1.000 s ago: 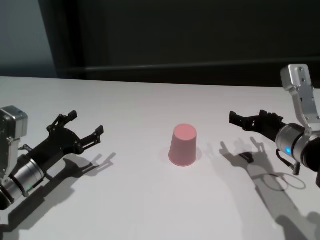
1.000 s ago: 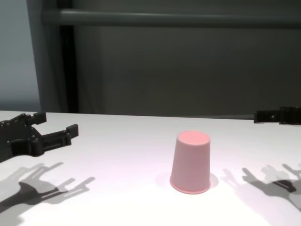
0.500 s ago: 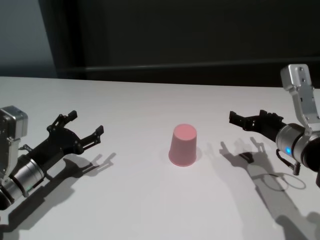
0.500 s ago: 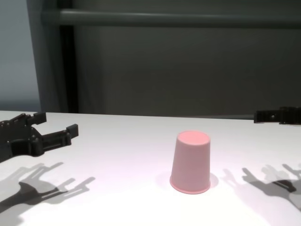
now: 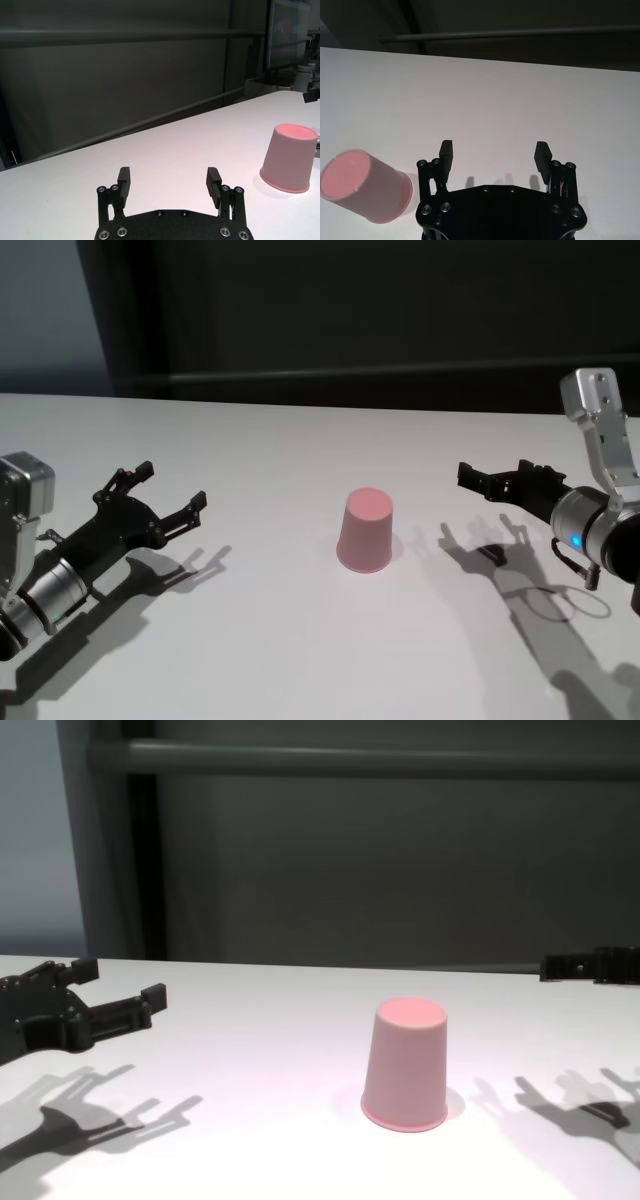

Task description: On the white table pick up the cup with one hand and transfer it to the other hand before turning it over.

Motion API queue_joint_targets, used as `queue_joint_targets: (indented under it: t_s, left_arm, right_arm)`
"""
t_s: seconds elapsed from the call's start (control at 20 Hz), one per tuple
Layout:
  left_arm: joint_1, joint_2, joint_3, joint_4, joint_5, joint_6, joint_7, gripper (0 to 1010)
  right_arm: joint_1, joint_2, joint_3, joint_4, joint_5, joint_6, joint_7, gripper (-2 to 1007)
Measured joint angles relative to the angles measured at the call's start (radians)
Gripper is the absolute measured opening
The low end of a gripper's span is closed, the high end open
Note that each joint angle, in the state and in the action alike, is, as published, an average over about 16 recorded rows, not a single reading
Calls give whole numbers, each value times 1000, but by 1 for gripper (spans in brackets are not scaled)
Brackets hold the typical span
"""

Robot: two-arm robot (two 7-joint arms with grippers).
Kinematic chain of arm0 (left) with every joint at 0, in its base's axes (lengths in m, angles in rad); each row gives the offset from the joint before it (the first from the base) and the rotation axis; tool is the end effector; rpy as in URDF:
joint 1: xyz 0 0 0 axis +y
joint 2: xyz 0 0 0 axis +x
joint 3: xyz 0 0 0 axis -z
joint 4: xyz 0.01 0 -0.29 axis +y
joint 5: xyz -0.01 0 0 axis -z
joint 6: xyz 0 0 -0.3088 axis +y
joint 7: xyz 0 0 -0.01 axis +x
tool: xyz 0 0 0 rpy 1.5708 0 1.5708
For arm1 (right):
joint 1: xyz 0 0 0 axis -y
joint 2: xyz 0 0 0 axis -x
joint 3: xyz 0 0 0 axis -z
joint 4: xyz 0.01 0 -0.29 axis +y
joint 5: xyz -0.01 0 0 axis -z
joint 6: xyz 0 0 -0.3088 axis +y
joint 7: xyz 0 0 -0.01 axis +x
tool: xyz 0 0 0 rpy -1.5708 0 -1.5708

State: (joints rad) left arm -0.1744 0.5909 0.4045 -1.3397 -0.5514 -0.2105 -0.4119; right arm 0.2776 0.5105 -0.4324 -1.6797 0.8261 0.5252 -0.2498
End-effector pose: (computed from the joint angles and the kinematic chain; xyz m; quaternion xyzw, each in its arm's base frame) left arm 0.3540 0.1035 -0.3207 0.0410 -0.0111 0.4539 0.8900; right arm 0.3671 -0.0089 -0.2106 -0.1202 0.1860 -0.5914 0.7754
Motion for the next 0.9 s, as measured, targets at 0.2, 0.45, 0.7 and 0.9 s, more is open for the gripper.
queue_joint_targets:
  t_s: [0.2, 0.45, 0.7, 0.9]
  left_arm:
    - [0, 0, 0, 0, 0, 0, 0, 1001]
    - [0, 0, 0, 0, 0, 0, 0, 1001]
    - [0, 0, 0, 0, 0, 0, 0, 1001]
    - [0, 0, 0, 0, 0, 0, 0, 1001]
  right_arm:
    - [0, 0, 0, 0, 0, 0, 0, 1002]
    - [0, 0, 0, 0, 0, 0, 0, 1002]
    - [0, 0, 0, 0, 0, 0, 0, 1002]
    - [0, 0, 0, 0, 0, 0, 0, 1002]
